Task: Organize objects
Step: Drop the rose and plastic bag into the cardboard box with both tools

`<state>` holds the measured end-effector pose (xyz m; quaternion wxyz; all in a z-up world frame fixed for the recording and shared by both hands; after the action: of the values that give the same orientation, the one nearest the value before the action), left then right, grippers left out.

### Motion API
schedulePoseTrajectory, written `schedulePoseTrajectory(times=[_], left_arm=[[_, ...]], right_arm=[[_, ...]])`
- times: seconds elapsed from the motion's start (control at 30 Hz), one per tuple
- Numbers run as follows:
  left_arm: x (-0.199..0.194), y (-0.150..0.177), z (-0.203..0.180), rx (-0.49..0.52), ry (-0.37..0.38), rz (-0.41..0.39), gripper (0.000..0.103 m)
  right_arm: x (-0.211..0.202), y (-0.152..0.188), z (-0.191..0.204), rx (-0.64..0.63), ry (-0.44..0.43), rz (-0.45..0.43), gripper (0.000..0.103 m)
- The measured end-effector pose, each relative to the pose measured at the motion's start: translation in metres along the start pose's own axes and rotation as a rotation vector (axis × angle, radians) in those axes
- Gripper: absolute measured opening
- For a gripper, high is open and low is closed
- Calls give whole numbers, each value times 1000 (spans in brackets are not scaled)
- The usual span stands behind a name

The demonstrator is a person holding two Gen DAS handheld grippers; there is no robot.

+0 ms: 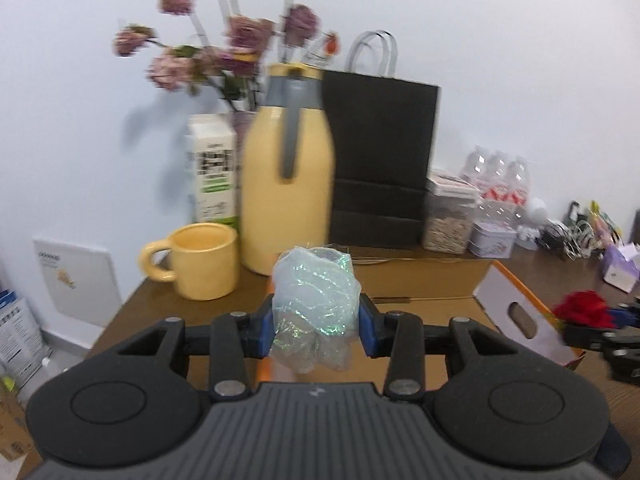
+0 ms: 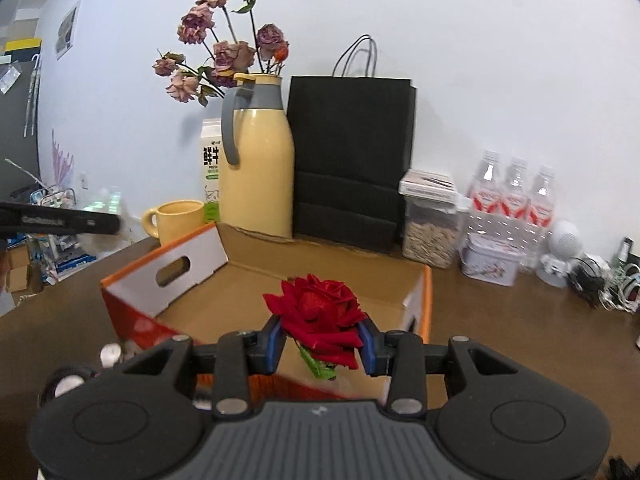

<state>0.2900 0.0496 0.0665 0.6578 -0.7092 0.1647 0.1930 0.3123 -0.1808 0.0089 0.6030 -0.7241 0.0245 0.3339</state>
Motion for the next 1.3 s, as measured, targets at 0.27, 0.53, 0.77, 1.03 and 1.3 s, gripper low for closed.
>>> schedulePoseTrajectory(times=[0.27,0.53,0.77,1.03,1.3], left_arm=[[62,-1,-45,74,-10,112,41],[96,13,-53,97,-16,203,45],[83,12,-45,99,-43,135,103],[65,4,-41,87,-49,91,103],[22,4,-33,77,-39,23,103]], right_arm=[[66,-17,7,18,-3,113,36],[101,-6,11,21,3,213,39],[91,-2,8,23,27,191,98],[77,-2,7,38,37,162,103],[37,-7,9,43,63,94,103]])
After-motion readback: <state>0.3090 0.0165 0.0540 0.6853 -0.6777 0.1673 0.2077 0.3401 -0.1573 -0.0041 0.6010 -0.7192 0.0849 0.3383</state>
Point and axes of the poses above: each gripper's, at about its wrist camera, not at the fingertips, and x roughly the way its jaws point, z to its left, y to its underside, the point moved 4 cm from there along x, roughly the way its jaws point, and after that the axes turned 5 degrees about z, right-handed, at the moved point
